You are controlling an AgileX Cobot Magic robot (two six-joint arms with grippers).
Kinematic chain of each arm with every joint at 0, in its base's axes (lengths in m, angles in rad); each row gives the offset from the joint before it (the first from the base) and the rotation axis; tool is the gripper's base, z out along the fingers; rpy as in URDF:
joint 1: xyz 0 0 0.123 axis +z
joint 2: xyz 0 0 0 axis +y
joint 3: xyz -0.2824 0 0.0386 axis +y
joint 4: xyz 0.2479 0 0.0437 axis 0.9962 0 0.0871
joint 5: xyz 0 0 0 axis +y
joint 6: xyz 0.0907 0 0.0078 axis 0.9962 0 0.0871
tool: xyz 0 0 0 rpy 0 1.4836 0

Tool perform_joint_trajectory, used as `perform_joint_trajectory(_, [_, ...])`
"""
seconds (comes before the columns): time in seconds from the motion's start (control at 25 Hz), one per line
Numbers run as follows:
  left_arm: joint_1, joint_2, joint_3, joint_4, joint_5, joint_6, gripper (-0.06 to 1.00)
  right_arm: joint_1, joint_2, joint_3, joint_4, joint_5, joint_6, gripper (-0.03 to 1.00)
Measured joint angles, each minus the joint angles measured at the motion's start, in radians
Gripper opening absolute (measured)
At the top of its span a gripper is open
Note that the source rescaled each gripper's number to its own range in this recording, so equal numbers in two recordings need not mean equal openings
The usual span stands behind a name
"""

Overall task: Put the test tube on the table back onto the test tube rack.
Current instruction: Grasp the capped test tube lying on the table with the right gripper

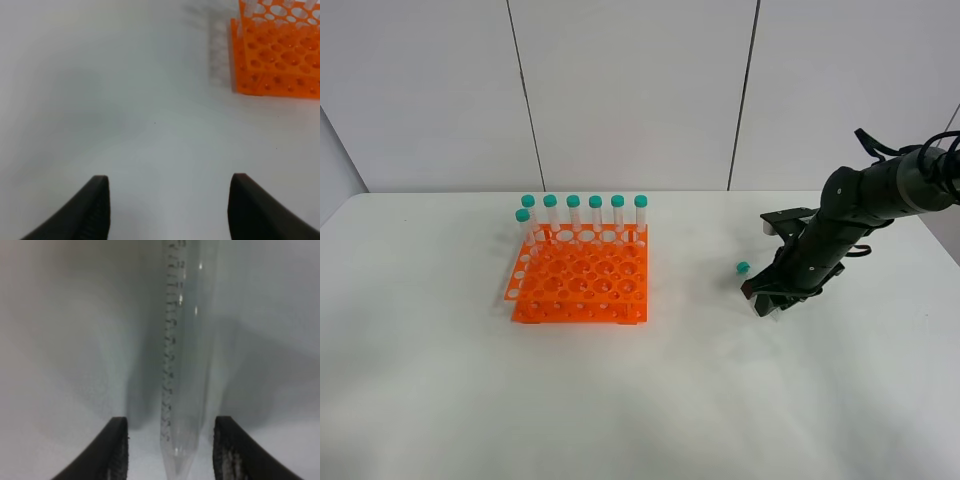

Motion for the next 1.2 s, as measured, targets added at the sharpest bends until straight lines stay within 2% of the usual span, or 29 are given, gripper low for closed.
perform_joint_trajectory(0.4, [0.0,0.0,0.0,0.0,0.0,0.0,1.0,0.0,0.0,0.0,0.004,0.0,-0.001,0.67])
perform_joint_trajectory(0.48, [0.0,0.0,0.0,0.0,0.0,0.0,1.0,0.0,0.0,0.0,0.004,0.0,-0.001,0.6])
perform_joint_trajectory(0.6, [0.0,0.0,0.0,0.0,0.0,0.0,1.0,0.0,0.0,0.0,0.004,0.0,-0.001,0.43])
perform_joint_trajectory(0.76, [0.0,0.0,0.0,0.0,0.0,0.0,1.0,0.0,0.0,0.0,0.005,0.0,-0.001,0.31])
perform_joint_trajectory(1.2, [0.0,0.0,0.0,0.002,0.0,0.0,1.0,0.0,0.0,-0.001,0.005,-0.001,-0.001,0.31])
